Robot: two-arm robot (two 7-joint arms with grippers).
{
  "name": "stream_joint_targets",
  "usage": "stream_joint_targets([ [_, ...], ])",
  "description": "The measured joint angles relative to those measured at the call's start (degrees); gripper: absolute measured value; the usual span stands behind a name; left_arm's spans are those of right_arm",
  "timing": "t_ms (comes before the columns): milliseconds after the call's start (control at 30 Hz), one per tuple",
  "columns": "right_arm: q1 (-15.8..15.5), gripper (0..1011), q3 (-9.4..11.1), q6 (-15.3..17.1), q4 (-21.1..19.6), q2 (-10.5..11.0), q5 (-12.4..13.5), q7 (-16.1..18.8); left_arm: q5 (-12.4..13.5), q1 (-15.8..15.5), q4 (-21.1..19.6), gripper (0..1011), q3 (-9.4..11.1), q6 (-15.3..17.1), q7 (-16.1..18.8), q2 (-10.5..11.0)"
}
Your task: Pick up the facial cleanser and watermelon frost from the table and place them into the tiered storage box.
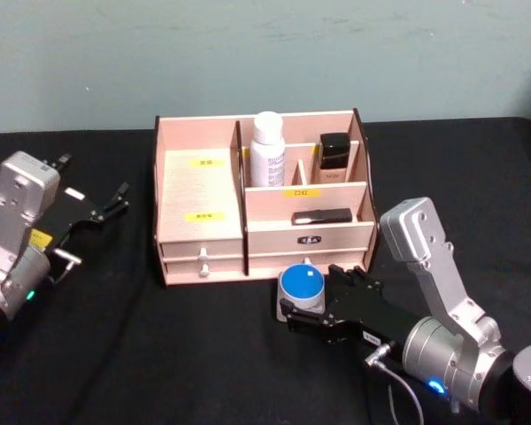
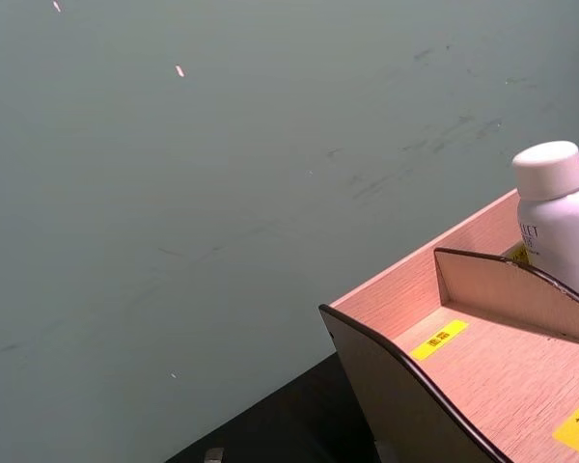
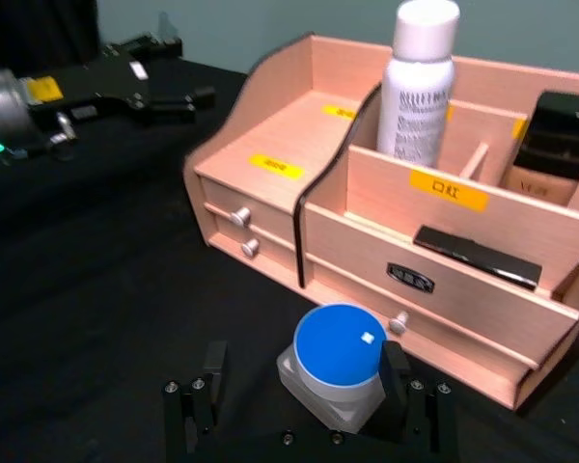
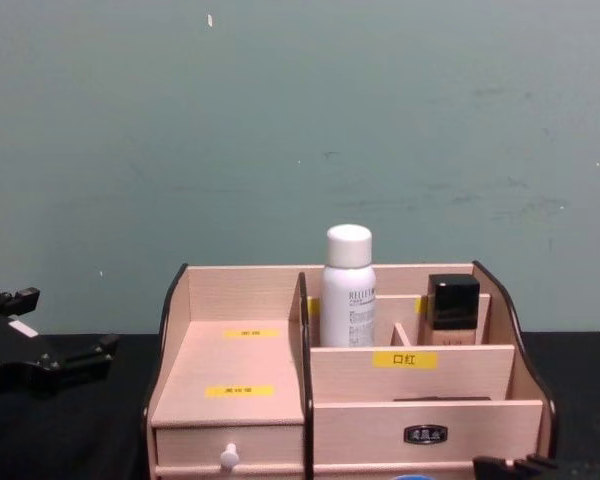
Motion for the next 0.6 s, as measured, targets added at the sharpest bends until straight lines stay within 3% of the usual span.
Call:
stream_joint_targets([
  [600,1.79,1000,0.40,1.44,3.97,-2.31,-3.78,0.35,0.00,0.00,0.00,1009,0.00,0.00,0.00,0.00],
])
